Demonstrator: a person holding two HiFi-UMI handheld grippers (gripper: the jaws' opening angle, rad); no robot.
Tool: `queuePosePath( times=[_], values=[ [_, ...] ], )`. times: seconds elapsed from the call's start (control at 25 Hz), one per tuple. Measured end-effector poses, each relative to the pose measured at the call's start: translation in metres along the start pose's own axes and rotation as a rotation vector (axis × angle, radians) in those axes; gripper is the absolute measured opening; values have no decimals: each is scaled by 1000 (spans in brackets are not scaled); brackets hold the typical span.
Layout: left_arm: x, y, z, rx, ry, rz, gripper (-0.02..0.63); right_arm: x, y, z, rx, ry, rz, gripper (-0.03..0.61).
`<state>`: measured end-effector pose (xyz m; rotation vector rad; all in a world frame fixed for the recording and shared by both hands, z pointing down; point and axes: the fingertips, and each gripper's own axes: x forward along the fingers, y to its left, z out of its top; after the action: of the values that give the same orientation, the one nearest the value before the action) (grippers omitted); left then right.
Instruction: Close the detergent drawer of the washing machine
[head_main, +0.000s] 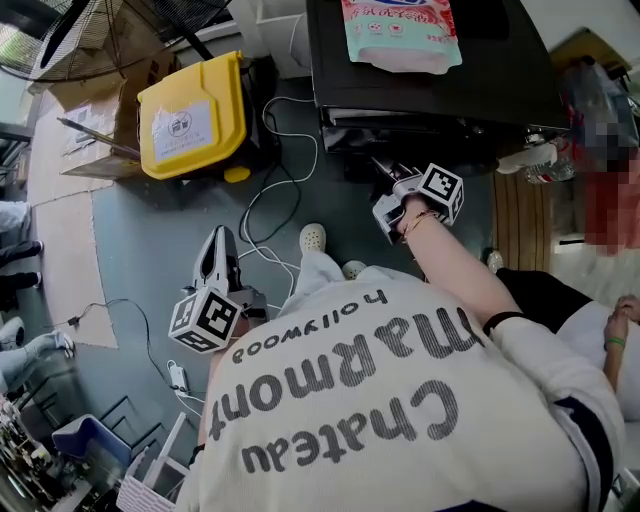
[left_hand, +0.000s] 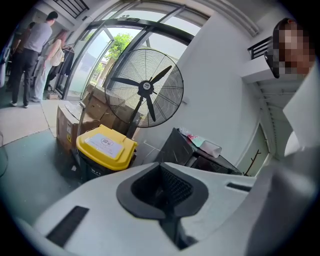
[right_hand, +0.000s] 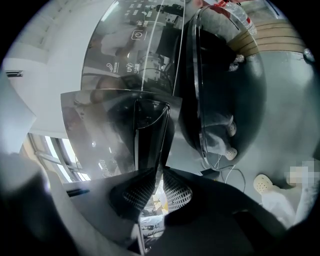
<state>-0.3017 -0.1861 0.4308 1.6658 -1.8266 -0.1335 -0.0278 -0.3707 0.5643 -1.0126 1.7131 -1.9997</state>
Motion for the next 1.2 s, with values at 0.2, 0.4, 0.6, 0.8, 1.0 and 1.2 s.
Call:
queuePosePath(
  times=[0.2, 0.4, 0.6, 0.8, 1.0, 1.2],
  values=[
    [-1, 5, 0, -6, 2, 5, 8, 4, 1, 2, 0, -15, -3, 63],
    [2, 4, 1, -1, 5, -6, 8, 8, 2, 5, -6, -27, -13, 63],
    [5, 5, 5, 5, 6, -9, 8, 16, 5, 10, -13, -36, -17, 64],
    [8, 3, 10, 11, 4, -12, 8, 19, 5, 10, -7, -34, -26, 64],
    [19, -2, 8, 14, 14, -22, 8, 22, 5, 11, -65, 11, -18, 64],
    [34, -21, 7, 25, 29, -58, 8, 17, 5, 13, -94, 45, -40, 66]
  ],
)
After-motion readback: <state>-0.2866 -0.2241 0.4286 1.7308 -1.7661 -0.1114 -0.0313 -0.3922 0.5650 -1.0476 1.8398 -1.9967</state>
